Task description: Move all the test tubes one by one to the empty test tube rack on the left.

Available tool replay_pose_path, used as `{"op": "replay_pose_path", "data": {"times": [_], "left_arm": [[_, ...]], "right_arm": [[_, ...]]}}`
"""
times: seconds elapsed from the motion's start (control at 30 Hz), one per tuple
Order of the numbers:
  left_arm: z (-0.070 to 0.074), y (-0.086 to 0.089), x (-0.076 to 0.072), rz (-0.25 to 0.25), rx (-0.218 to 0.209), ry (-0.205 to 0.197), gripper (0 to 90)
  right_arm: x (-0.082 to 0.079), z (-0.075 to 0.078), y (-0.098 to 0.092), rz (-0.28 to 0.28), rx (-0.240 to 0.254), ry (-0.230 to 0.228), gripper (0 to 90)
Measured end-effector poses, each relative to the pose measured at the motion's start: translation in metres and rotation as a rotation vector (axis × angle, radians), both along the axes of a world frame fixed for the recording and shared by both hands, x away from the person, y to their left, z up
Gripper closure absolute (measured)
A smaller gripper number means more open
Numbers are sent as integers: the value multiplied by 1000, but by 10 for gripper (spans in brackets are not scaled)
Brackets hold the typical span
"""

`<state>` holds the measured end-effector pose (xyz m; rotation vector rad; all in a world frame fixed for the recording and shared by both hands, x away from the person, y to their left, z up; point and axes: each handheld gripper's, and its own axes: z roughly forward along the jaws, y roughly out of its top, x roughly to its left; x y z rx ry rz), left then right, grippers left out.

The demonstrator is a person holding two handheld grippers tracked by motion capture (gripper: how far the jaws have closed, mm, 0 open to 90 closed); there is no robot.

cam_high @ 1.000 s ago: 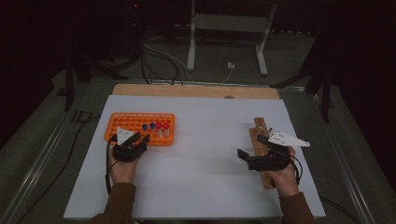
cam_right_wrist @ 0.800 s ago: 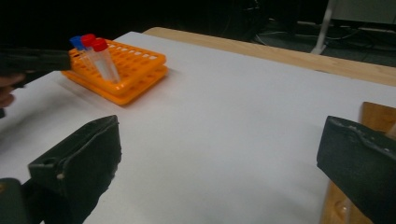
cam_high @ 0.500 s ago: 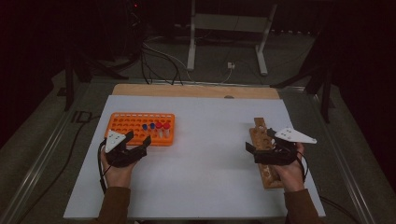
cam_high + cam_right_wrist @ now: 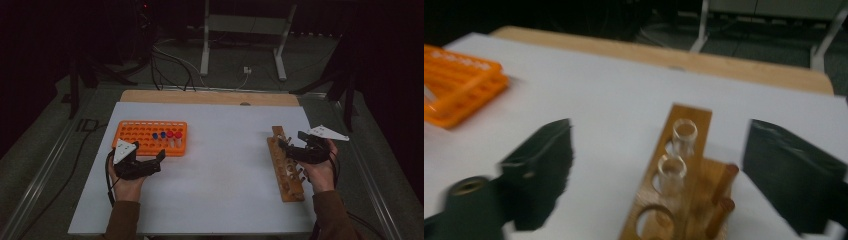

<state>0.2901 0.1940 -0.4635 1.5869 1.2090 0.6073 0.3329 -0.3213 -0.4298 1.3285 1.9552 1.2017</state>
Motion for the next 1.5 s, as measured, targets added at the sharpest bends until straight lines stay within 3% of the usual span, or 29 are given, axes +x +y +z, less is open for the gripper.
{"op": "replay_pose_path", "data": {"times": [0.07, 0.17, 0.27, 0.4, 0.47, 0.73, 1.0, 1.27, 1.5], "left_arm": [[0, 0, 0, 1, -1, 0, 4], [-1, 1, 0, 9, -2, 6, 4], [-3, 1, 1, 14, -6, 12, 4], [-4, 0, 1, 8, 3, 18, 4], [-4, -3, 1, 4, 10, 19, 4], [-5, -7, 1, -10, 26, 23, 4], [-5, -7, 1, -9, 28, 23, 4], [-5, -8, 1, -10, 32, 20, 4], [-4, -12, 0, -20, 52, 14, 5]], "right_arm": [[3, -6, 0, 1, -29, 21, 371], [8, -14, 1, 6, -54, 54, 526], [12, -19, 3, -2, -61, 80, 632], [14, -21, 7, -7, -104, 73, 753], [15, -21, 9, -17, -123, 71, 760], [17, -22, 8, 1, -125, 74, 759], [13, -18, 8, -15, -131, 62, 765], [3, -3, 4, -12, -111, 8, 766], [-10, 21, -1, -15, -88, -54, 766]]}}
